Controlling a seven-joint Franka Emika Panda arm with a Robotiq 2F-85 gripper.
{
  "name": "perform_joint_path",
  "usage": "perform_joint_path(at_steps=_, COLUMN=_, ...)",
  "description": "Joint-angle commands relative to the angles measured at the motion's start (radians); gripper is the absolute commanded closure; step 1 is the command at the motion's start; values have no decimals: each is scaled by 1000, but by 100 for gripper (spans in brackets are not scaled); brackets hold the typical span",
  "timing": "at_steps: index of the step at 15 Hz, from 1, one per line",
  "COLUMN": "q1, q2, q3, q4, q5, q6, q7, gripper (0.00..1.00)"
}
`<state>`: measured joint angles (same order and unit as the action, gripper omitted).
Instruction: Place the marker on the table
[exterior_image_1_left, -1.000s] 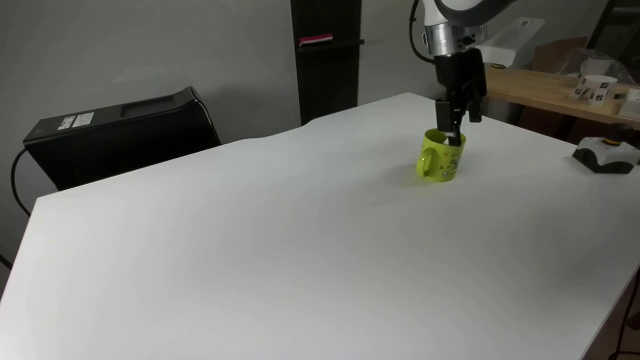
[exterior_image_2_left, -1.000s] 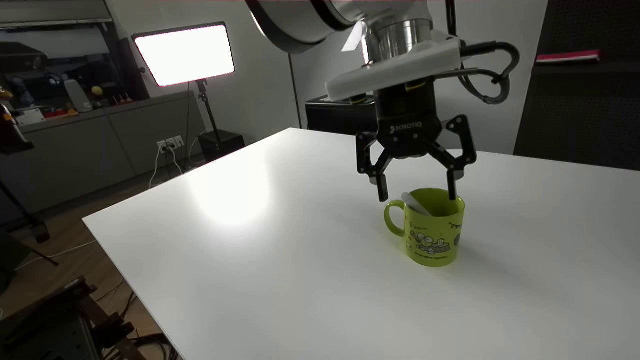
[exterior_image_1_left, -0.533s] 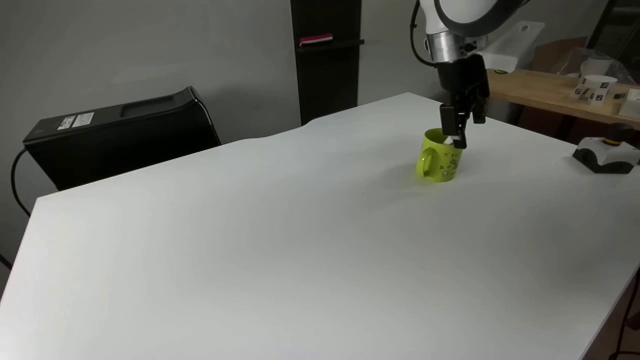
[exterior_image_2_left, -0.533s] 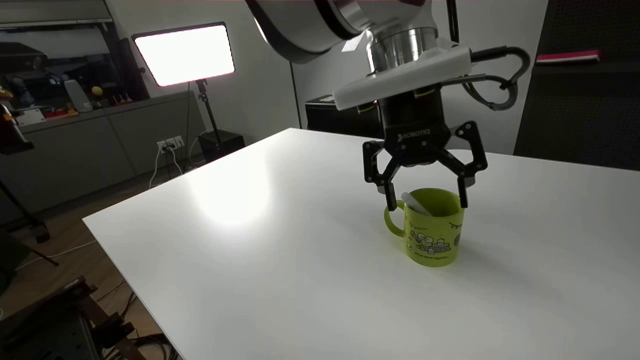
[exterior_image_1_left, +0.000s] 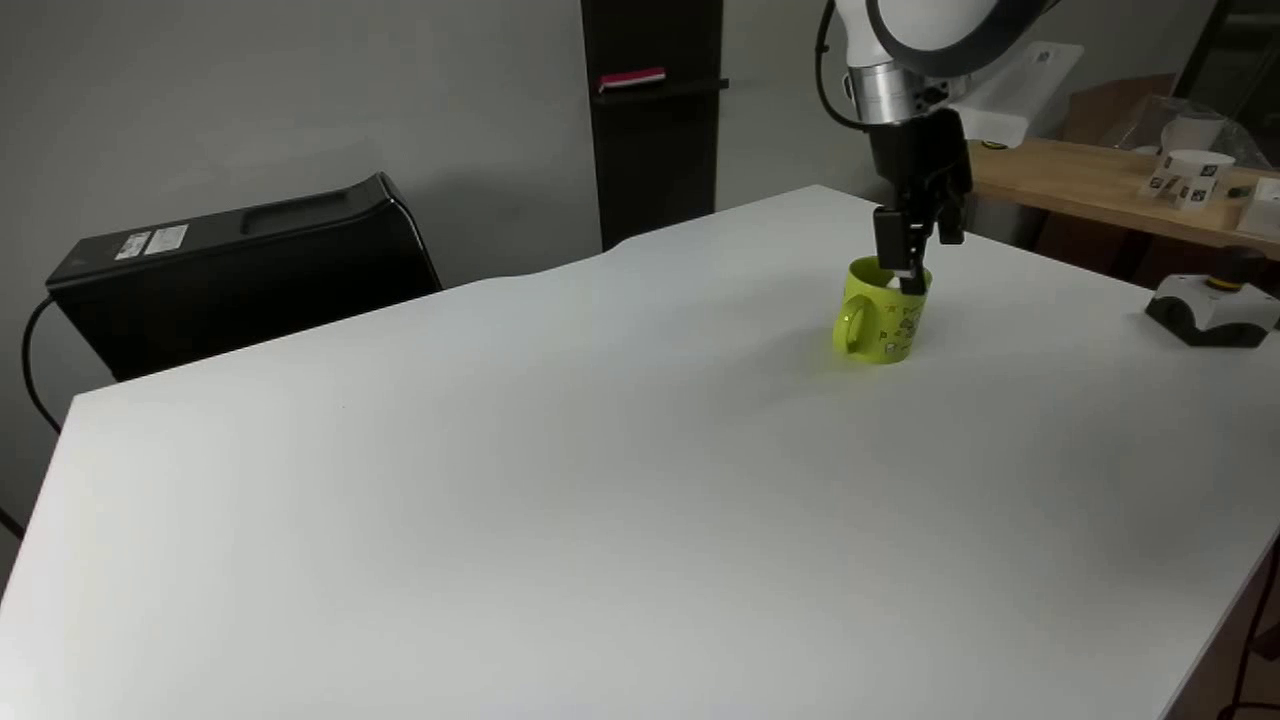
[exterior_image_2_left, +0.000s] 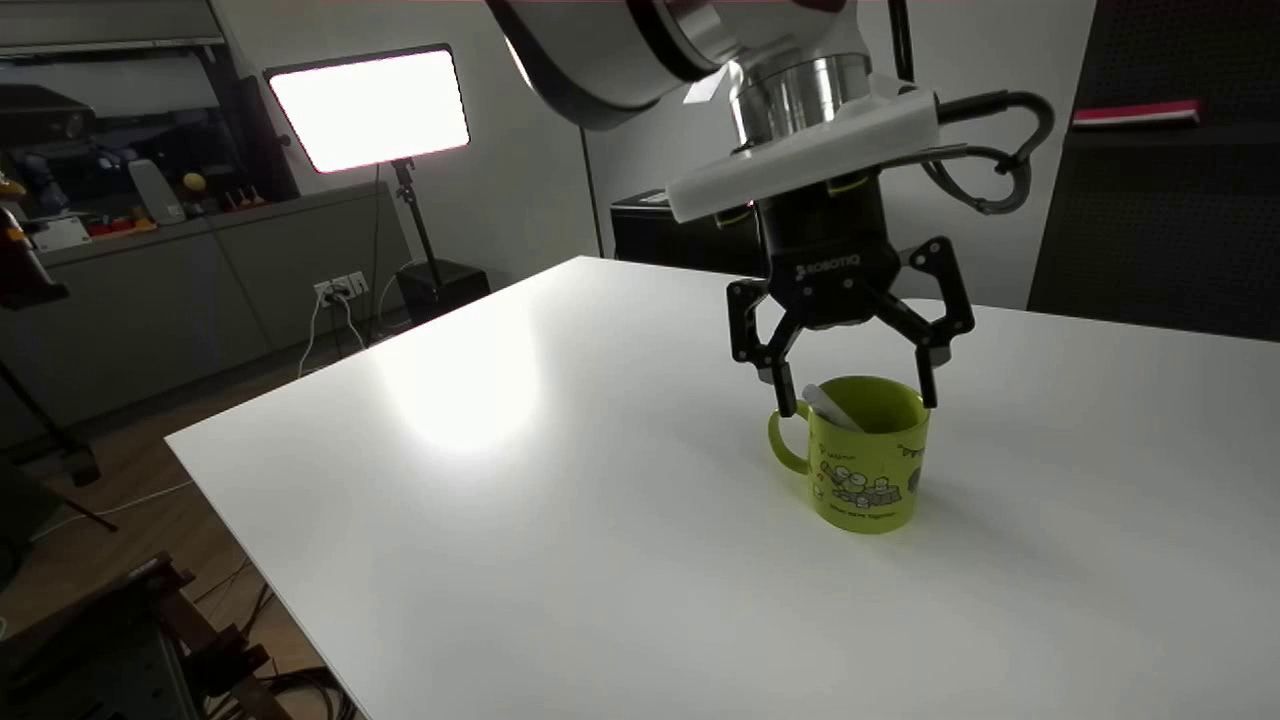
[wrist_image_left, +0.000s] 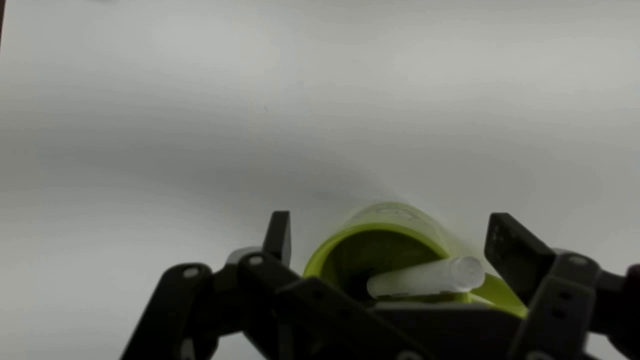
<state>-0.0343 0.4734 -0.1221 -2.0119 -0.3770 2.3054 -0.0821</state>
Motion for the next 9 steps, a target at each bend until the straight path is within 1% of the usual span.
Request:
perform_joint_path(at_steps=1, q1=11, q2=18, q3=-12, q4=20, q5=-26, q6=32, q7=46, gripper=0)
perform_joint_path(at_steps=5, q1=14, q2=25, q3=-17, q4=18, q5=-26, q6=62, q7=47, gripper=0)
perform_joint_path(at_steps=9, q1=19, q2=36, q3=-22, q4=21, q5=-29, q6=67, q7=51, gripper=0)
